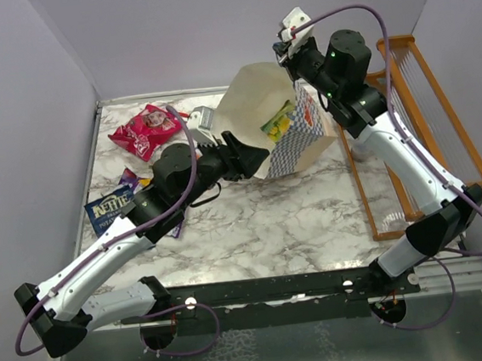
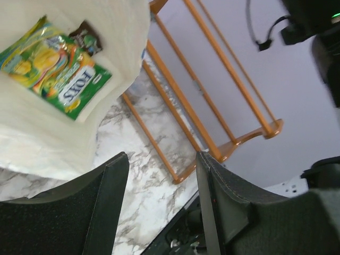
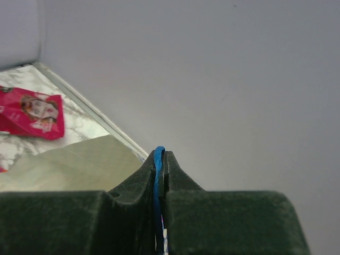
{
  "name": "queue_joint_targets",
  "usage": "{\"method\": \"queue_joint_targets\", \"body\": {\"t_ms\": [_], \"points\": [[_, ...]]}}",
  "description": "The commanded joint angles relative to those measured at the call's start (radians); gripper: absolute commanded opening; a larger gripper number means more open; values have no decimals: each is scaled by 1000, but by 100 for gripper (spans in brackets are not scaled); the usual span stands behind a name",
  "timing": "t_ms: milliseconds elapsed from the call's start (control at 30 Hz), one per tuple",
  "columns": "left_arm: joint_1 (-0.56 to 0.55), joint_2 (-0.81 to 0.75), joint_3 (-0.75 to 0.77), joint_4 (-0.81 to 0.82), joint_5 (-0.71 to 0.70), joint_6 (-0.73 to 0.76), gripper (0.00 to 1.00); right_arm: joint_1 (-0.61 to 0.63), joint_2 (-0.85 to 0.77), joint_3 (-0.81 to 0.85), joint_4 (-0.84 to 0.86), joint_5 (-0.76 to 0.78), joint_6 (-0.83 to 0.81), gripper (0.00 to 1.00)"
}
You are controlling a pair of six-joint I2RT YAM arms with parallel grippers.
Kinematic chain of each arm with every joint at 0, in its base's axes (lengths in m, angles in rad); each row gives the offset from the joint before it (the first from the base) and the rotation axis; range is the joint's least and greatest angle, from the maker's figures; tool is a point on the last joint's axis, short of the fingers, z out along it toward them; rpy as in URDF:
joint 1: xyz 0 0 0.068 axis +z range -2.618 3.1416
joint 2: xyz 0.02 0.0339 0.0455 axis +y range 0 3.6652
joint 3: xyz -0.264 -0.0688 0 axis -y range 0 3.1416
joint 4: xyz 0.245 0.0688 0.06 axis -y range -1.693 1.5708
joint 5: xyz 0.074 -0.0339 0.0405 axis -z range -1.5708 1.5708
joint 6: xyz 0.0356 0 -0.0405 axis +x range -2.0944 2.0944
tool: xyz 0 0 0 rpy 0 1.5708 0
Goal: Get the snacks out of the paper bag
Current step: Adjust the paper bag at the center of the board.
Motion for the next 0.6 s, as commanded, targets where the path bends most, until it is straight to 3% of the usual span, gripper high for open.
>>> {"method": "queue_joint_targets", "body": {"t_ms": [0, 300, 433, 567], "points": [[-2, 16, -56, 23, -23, 6, 56, 35, -45, -40, 87, -212, 46, 2], [-2, -17, -172, 11, -101, -33, 57, 67, -75, -239, 210, -263, 350, 2], [-2, 5, -249, 148, 2, -67, 57, 67, -85, -257, 219, -347, 425, 2], [-9, 107, -225, 194, 91, -103, 55, 74, -120, -284, 247, -379, 493, 2]]}}
